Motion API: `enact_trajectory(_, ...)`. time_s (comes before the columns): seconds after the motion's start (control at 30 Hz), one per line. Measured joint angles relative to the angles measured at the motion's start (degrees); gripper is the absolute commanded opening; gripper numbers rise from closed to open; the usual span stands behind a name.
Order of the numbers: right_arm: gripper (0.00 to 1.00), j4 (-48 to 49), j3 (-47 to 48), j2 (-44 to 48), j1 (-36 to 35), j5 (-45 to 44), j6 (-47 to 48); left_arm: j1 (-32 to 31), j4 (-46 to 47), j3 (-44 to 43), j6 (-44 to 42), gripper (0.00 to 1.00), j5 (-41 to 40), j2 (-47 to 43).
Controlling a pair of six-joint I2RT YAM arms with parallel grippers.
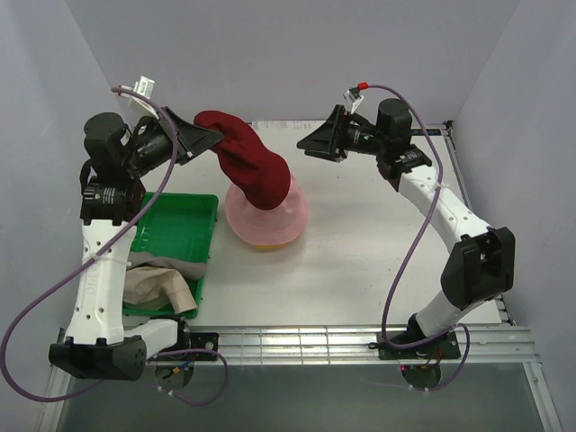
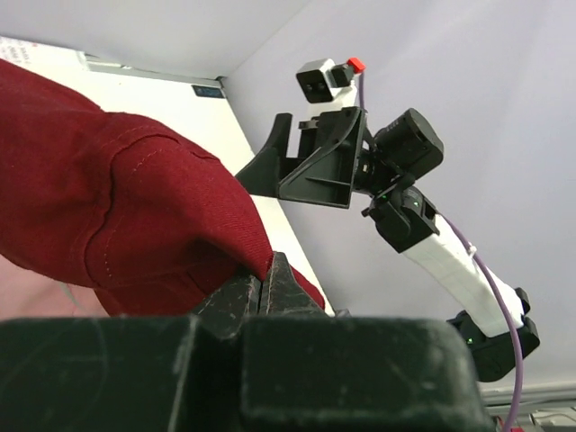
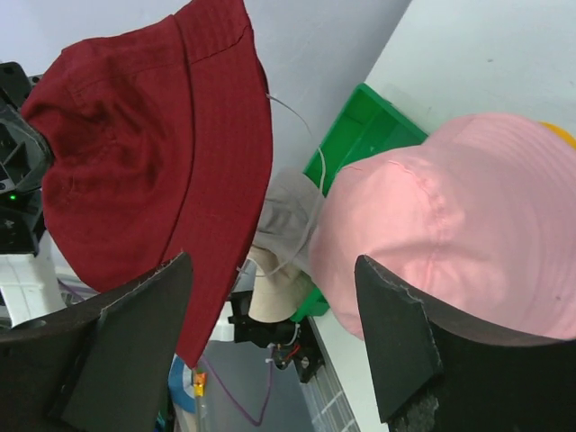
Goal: Stack the hats
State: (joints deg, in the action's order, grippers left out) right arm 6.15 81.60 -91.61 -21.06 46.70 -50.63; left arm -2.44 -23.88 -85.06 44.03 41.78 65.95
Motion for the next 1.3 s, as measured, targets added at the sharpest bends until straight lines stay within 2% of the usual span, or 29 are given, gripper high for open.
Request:
enact_trajectory(0.3, 0.80, 6.05, 0.04, -0.50, -4.00, 0.20, -5.99, 0.00, 6.25, 2.23, 0.98, 0.00, 3.04, -0.72)
enact_trajectory(0.63, 0.79, 6.97, 0.15, -2.29, -6.91, -0.07, -8.04, 0.00, 9.44, 3.87, 0.96, 0.00, 3.37, -2.34)
enact_trajectory(1.3, 0.70, 18.53, -1.22, -2.29, -8.46, 0.92, -18.21, 0.02, 12.72, 8.74, 0.11, 0.00, 3.87, -3.50)
